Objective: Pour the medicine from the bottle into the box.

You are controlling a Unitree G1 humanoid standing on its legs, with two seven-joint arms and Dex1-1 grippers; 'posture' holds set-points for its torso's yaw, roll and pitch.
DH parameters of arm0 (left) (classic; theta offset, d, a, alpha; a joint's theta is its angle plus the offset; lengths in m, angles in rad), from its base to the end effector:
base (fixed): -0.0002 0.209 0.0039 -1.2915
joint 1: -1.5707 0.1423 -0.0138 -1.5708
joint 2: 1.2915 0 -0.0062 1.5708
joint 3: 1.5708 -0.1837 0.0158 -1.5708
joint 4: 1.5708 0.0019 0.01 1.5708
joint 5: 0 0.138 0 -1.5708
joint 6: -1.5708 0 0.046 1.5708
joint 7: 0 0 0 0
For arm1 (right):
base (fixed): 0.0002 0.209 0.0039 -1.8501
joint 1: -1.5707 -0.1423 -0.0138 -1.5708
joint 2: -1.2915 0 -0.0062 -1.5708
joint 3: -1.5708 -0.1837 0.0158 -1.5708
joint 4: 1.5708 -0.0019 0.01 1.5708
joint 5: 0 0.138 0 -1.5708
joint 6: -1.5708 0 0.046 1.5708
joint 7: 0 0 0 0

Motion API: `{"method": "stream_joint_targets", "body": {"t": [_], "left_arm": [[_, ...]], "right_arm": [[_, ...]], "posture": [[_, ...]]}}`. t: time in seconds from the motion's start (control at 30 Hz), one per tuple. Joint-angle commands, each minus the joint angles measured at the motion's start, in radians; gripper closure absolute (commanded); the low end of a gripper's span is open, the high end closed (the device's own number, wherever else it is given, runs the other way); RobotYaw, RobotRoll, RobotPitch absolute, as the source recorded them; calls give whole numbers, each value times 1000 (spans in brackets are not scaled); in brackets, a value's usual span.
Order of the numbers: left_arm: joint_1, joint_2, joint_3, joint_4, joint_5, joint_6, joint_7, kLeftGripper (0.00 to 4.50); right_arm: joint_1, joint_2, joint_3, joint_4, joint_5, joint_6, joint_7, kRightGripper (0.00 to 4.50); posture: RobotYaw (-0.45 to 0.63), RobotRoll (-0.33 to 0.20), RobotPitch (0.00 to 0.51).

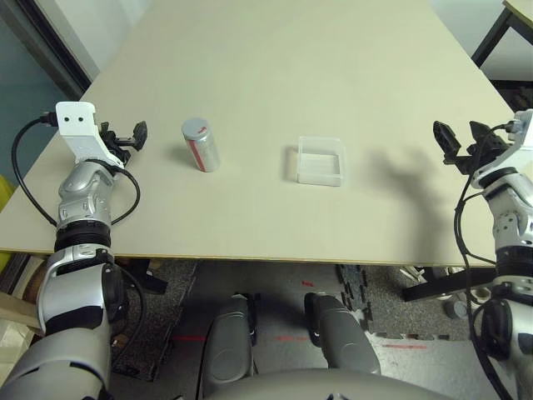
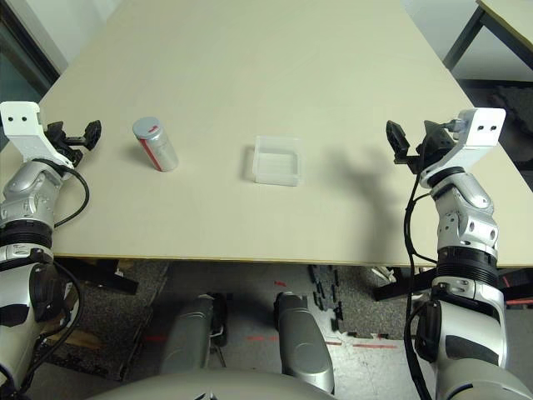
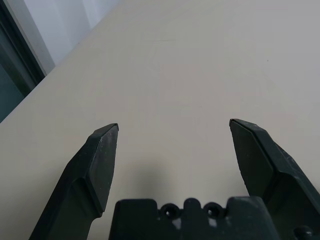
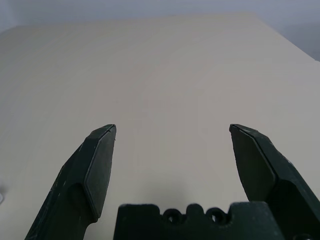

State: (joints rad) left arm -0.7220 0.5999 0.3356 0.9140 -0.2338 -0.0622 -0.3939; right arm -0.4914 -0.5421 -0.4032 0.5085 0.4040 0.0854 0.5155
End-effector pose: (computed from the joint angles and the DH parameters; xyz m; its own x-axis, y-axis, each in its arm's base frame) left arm 0.2983 0.3268 0.1355 0.9957 0.0830 0.0409 -0.0846 0.9956 0.0403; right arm 0.2689 -0.3212 0.1299 0.9879 0.0775 0.1342 -0.0872 0.9939 0.0677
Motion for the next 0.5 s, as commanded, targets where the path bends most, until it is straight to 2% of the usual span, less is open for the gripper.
{"method": "stream_joint_targets", "body": {"t": [0.03,0.5], "left_arm": [[-4,-1,0,14,4,-7,0,42],[20,2,10,-40,-25,43,-36,42]], "right_arm": [[11,-3,-6,-6,-4,-8,-6,0],[-31,11,14,2,19,-4,65,0]], "posture": [[-144,0,173],[-113,0,166]]}}
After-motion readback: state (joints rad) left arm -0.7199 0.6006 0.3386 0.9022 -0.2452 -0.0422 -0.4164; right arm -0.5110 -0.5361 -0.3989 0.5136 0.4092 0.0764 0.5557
